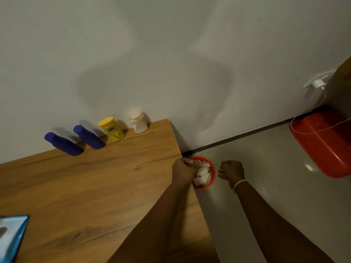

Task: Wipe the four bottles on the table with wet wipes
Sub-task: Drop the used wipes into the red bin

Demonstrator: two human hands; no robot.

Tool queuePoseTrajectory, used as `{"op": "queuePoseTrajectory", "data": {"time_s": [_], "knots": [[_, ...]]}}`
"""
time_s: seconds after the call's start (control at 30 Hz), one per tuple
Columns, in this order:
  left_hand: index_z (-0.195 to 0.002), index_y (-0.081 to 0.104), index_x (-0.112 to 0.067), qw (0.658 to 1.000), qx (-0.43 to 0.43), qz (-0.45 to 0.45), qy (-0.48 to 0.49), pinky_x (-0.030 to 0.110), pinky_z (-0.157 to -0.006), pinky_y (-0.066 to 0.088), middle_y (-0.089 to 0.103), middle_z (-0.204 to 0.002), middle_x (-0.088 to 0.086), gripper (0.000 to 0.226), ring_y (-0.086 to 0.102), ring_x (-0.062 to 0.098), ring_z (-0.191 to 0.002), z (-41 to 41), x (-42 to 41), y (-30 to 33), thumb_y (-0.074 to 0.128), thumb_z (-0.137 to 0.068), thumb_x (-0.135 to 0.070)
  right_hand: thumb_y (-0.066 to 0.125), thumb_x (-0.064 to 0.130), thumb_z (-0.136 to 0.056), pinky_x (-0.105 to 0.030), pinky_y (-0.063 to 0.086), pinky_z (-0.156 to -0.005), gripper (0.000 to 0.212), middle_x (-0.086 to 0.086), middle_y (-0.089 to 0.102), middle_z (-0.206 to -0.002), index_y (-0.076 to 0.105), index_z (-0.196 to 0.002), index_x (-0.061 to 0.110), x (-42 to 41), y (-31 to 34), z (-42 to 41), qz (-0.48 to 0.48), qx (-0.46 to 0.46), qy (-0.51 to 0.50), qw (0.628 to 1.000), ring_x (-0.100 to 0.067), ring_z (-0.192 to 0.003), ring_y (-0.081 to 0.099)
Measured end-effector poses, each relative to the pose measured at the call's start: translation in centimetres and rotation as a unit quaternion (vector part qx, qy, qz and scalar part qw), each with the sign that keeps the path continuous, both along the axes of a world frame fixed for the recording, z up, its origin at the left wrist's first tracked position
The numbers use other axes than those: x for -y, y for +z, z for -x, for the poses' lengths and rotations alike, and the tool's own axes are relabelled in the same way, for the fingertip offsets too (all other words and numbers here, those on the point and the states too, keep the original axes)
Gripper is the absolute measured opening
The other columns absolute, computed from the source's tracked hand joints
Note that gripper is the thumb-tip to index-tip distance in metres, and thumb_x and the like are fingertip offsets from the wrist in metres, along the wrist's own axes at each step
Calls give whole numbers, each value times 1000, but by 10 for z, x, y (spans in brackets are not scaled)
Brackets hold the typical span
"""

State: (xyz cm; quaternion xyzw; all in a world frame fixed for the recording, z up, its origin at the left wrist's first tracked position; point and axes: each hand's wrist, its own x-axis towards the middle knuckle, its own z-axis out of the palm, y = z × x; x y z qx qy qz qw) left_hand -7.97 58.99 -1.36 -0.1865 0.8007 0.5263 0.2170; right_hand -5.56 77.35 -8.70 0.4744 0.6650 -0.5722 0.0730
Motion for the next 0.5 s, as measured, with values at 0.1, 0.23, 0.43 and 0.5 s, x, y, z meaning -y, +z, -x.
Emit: {"op": "queuePoseTrajectory", "data": {"time_s": [0.1,0.23,0.43,0.5], "knots": [[-84,69,0,1000,-3,-21,4,36,-74,58,70,-82,9,7,68,24,-82,-1,16,0,63,-81,0,59,5,-82,-56,61,-74,22,-27,71,-77,68,-62,7,26,49,-4,-4,-23,17,1000,-41,-73,72],[-74,68,-3,998,-20,-50,11,37,-68,59,72,-76,12,13,69,27,-74,-9,42,6,56,-74,-4,61,4,-76,-45,59,-64,21,-18,70,-63,70,-57,7,63,74,-7,-41,-55,82,994,-29,-60,66],[-72,69,-8,994,-52,-94,27,22,-51,44,66,-60,3,22,58,15,-53,-31,122,33,54,-83,4,67,0,-73,-32,50,-58,29,-4,61,-47,65,-47,14,168,118,-14,-58,-79,207,973,-21,-52,58],[-76,70,-2,992,-63,-109,35,21,-50,44,66,-58,4,21,57,16,-51,-36,163,47,52,-83,7,65,-6,-77,-24,50,-53,24,-5,64,-50,67,-58,10,213,138,-16,-34,-74,240,967,-18,-51,60]]}}
